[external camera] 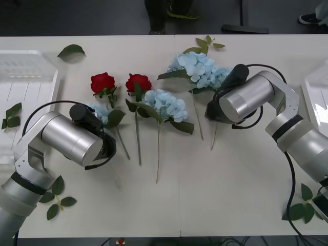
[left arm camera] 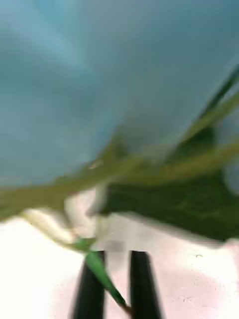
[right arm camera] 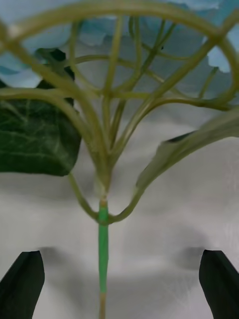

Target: Place the red flowers into the right box and the blue flowers into the left box. If a person shows an open palm, hand one flower to the person first, then continue sorting.

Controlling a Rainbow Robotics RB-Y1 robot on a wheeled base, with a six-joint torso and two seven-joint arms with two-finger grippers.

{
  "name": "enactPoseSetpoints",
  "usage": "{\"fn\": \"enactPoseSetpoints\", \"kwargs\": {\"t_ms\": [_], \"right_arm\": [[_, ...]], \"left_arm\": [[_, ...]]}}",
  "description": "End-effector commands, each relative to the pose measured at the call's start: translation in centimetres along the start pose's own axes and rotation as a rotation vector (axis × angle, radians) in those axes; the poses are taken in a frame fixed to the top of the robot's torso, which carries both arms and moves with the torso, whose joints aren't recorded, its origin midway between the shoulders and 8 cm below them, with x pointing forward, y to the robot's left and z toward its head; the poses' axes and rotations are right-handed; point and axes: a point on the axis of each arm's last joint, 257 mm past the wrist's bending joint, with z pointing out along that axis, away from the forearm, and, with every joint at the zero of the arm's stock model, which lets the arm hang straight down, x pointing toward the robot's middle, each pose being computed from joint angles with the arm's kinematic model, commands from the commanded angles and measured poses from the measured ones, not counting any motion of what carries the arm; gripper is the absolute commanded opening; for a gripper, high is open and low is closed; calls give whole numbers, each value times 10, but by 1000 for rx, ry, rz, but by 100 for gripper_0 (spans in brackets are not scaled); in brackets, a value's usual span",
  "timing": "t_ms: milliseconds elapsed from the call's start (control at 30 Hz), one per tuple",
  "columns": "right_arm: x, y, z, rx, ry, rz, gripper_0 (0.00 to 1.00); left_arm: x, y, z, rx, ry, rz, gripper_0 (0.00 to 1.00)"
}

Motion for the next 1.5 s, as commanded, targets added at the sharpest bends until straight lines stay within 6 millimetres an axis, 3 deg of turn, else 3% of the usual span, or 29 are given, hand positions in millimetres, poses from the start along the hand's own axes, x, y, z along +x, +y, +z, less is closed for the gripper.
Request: {"fn": "enactPoseSetpoints", "kwargs": {"t_ms": [33,100,167,200,233,433,600,700,900,1033,1067,1133,1300,1500], "right_arm": [[-9,27,-6,-37,-27,-34,88],[-7,28,-6,-37,-24,-38,78],[-6,28,-5,-34,-23,-47,37],[-5,27,-5,-30,-23,-49,7],[-5,28,-4,-28,-24,-55,0],[-3,26,-3,-18,-25,-68,0],[-4,26,-3,-18,-28,-67,0],[-5,25,-3,-15,-31,-68,0],[-6,22,-3,-11,-34,-70,0],[-12,15,-5,-6,-39,-64,0],[-17,13,-11,-12,-47,-62,0],[-24,13,-21,-27,-52,-57,0],[-47,7,-76,-72,-38,-27,0],[-56,-7,-154,-122,-2,-36,0]], "left_arm": [[-20,-4,-10,4,-40,-19,0],[-20,-3,-10,0,-44,-16,0],[-20,-3,-10,-1,-43,-20,0],[-21,-3,-10,-3,-44,-21,0],[-20,-3,-10,-1,-43,-21,0],[-35,3,-26,1,-60,-49,0],[-56,11,-65,4,-90,-87,0],[-82,24,-91,-9,-142,-66,0],[-137,68,-124,-134,-268,20,0],[-157,106,-128,-207,-284,30,0],[-164,134,-130,-260,-291,28,0],[-171,165,-132,-317,-289,23,0],[-184,231,-130,-409,-286,-5,0],[-184,276,-125,-490,-263,-32,0]]}}
